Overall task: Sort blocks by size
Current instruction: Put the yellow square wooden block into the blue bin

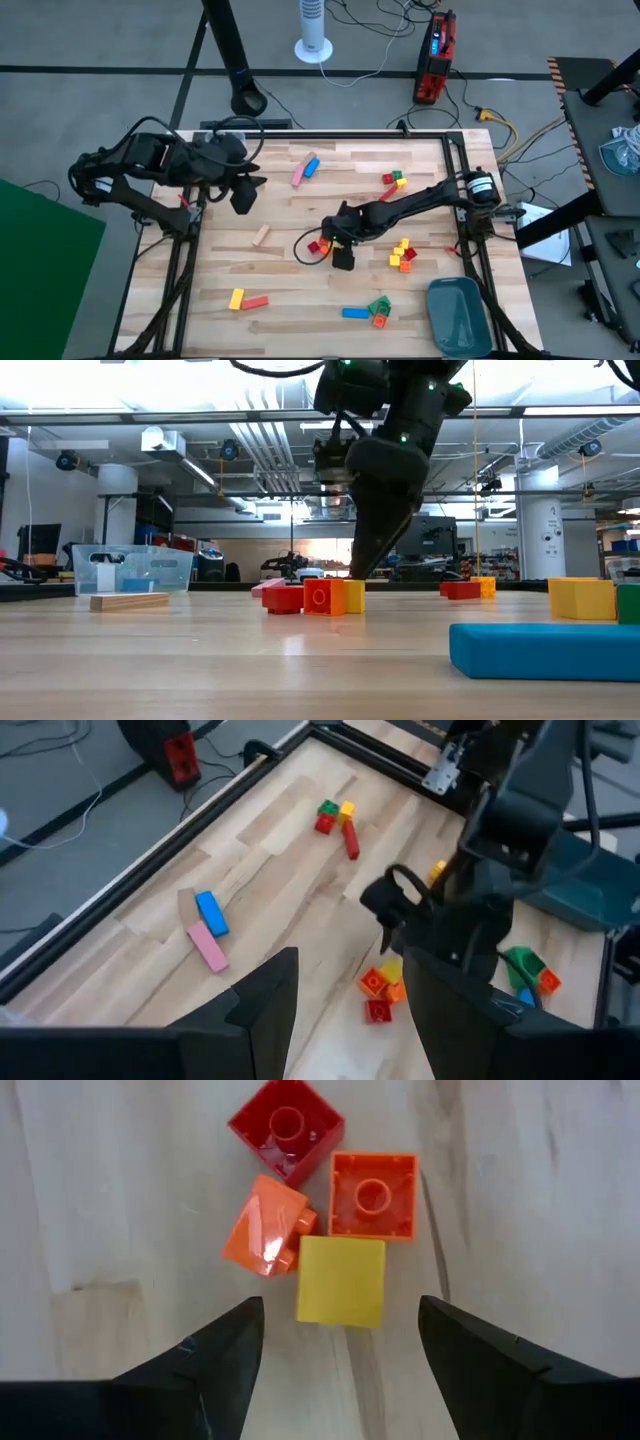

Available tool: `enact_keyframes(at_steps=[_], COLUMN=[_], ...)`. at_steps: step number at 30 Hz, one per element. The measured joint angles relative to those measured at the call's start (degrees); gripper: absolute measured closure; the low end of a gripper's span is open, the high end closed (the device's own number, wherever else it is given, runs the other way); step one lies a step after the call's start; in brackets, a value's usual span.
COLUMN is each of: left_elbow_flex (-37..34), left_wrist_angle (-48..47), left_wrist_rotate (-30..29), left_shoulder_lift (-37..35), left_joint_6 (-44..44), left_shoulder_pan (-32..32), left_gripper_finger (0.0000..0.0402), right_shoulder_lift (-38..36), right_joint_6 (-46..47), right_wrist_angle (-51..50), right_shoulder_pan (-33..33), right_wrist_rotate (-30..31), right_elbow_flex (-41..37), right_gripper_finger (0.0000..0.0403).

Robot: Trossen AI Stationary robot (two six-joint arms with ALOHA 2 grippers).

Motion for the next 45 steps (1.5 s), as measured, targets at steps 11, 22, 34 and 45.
enact_keyframes(at_steps=[11, 22, 34, 45], left_elbow_flex=[-0.1, -0.1, -0.1, -0.1], left_wrist_angle=[1.7, 2.5, 4.5, 5.1], left_wrist_rotate=[-1.2, -1.5, -1.5, -1.6], left_shoulder_lift=[1.8, 5.5, 9.0, 9.5], left_joint_6=[-3.3, -7.2, -7.4, -6.0], left_shoulder_pan=[0.0, 0.0, 0.0, 0.0], left_gripper_finger=[0.0233, 0.0233, 0.0233, 0.0233], right_shoulder_lift=[4.1, 3.8, 3.7, 3.7], right_joint_6=[-3.7, -5.8, -6.6, -8.7], right_wrist_angle=[1.1, 1.1, 1.1, 1.3], right_shoulder_pan=[-0.6, -2.1, -3.3, -4.3], right_wrist_rotate=[-1.2, -2.1, -3.6, -5.6], right_elbow_flex=[-0.1, -0.1, 0.0, 0.0], right_gripper_finger=[0.0167, 0.0186, 0.0231, 0.0279])
